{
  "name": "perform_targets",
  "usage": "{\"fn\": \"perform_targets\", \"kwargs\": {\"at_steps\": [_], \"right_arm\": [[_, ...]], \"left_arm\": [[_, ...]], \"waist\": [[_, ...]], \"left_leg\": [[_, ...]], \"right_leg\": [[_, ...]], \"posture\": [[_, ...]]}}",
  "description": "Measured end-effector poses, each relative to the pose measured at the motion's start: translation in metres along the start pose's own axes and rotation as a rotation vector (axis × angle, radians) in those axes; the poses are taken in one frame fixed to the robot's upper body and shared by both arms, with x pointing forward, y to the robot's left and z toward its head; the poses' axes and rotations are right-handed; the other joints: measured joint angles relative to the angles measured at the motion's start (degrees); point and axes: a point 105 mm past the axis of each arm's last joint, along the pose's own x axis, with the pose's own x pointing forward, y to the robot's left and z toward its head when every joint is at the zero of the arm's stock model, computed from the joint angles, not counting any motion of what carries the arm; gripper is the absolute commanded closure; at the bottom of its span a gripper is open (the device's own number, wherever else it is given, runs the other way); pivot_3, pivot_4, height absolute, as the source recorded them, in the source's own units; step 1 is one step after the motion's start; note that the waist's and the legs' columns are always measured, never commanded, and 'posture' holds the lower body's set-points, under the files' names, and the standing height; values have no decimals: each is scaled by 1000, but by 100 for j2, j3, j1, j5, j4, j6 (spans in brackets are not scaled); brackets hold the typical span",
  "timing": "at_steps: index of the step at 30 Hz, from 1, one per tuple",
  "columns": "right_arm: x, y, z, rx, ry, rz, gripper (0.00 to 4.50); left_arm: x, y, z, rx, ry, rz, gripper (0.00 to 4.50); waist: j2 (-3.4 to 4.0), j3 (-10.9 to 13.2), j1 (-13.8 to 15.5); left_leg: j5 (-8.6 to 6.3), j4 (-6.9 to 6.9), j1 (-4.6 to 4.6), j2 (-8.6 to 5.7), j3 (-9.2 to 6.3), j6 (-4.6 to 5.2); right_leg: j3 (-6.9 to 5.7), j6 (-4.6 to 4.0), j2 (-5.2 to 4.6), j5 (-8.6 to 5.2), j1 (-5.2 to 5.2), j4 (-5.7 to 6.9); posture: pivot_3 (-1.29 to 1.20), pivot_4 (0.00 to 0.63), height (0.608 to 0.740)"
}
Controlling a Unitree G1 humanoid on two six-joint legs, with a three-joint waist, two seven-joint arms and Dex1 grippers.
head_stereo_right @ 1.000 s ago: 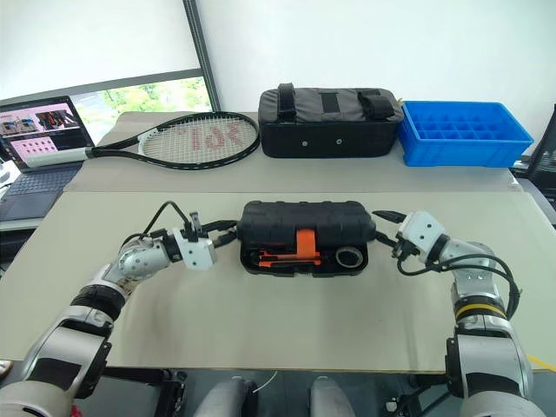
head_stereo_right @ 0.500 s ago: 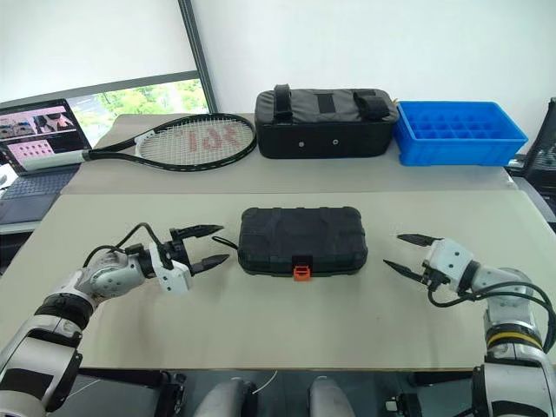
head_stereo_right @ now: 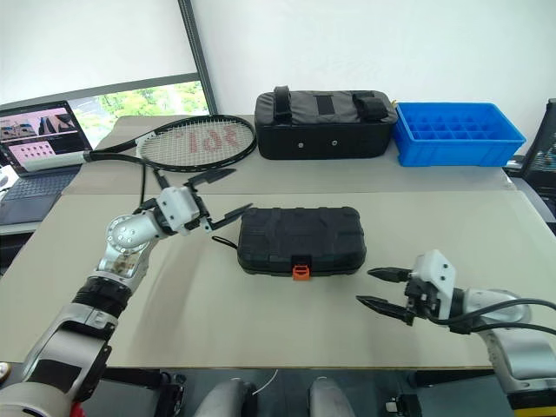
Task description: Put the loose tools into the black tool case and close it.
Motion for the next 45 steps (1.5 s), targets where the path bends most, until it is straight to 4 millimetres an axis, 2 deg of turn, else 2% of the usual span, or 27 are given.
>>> {"fn": "perform_targets", "kwargs": {"at_steps": [2, 4, 8, 11, 13, 16, 19, 23, 27, 30, 35, 37, 40, 45], "right_arm": [[14, 10, -2, 62, -22, -44, 1228], [24, 18, -4, 107, -32, -63, 1228], [37, 21, -4, 143, -40, -131, 1228], [44, 15, -7, 129, -32, -168, 1228], [49, 2, -7, 114, -35, -202, 1228], [50, -29, -1, 71, -41, -268, 1228], [52, -47, 2, 42, -45, -286, 1228], [57, -86, 4, 14, -39, -354, 1228], [60, -95, 5, 13, -60, -383, 1228], [51, -89, 1, 18, -60, -417, 1228], [42, -47, -4, 81, -34, -442, 1228], [44, -32, -1, 125, -33, -455, 1228], [52, -16, 7, 155, -31, -464, 1228], [71, -9, 4, 239, -15, -528, 1228]], "left_arm": [[13, -21, -11, -127, 41, -117, 893], [20, -33, -18, -195, 65, -168, 893], [31, -39, -26, -247, 110, -212, 893], [35, -40, -25, -257, 111, -220, 893], [37, -41, -25, -269, 111, -223, 893], [40, -42, -25, -288, 113, -228, 893], [40, -40, -25, -307, 118, -217, 893], [47, -37, -29, -319, 156, -199, 893], [49, -31, -34, -334, 184, -153, 893], [52, -31, -36, -360, 200, -136, 893], [50, -35, -42, -503, 224, -126, 893], [49, -40, -41, -567, 228, -156, 893], [48, -42, -44, -561, 256, -174, 893], [53, -45, -46, -535, 278, -189, 893]], "waist": [[1, 0, 7], [-1, 1, 6], [-4, 2, 17], [-6, 3, 11], [-7, 4, -21], [-8, 4, -62], [-8, 5, -83], [-10, 6, -108], [-7, 4, -97], [-4, 2, -59], [-1, -1, 1], [-3, 0, -21], [-6, -4, -22], [-9, -21, -20]], "left_leg": [[1, 3, 6, 1, -7, 1], [1, 9, -4, 0, -10, 1], [1, 15, -8, -7, -10, 1], [1, 15, -7, -7, -10, 2], [2, 16, -5, -7, -9, 3], [8, 16, -5, -8, -10, 13], [9, 11, -6, -7, -14, 14], [12, 15, -6, -12, -13, 20], [12, -1, -7, -10, -18, 21], [12, -3, -15, -15, -25, 21], [11, -2, -29, -16, -29, 22], [11, 2, -21, -15, -27, 21], [11, 2, -8, -11, -28, 21], [12, 6, -5, -14, -28, 20]], "right_leg": [[-2, 0, 6, -2, -8, 2], [0, -1, 6, -2, -15, 1], [6, -1, 2, -1, -13, -7], [7, -1, 3, -2, -12, -10], [10, -1, 3, -1, -13, -9], [9, -6, 4, 2, -13, -5], [8, -11, 6, 5, -14, -5], [12, -22, 3, 12, -14, -5], [11, -41, 5, 23, -15, -2], [11, -42, 1, 23, -15, -2], [10, -39, 1, 21, -18, 7], [10, -25, 2, 13, -17, -8], [9, -1, 6, -2, -11, -7], [10, 0, 6, -2, -8, -6]], "posture": [[0, 150, 707], [0, 150, 707], [0, 150, 707], [0, 150, 707], [0, 150, 707], [0, 150, 707], [0, 150, 707], [0, 150, 707], [0, 150, 707], [0, 150, 707], [0, 150, 707], [0, 150, 707], [0, 150, 707], [0, 150, 707]]}}
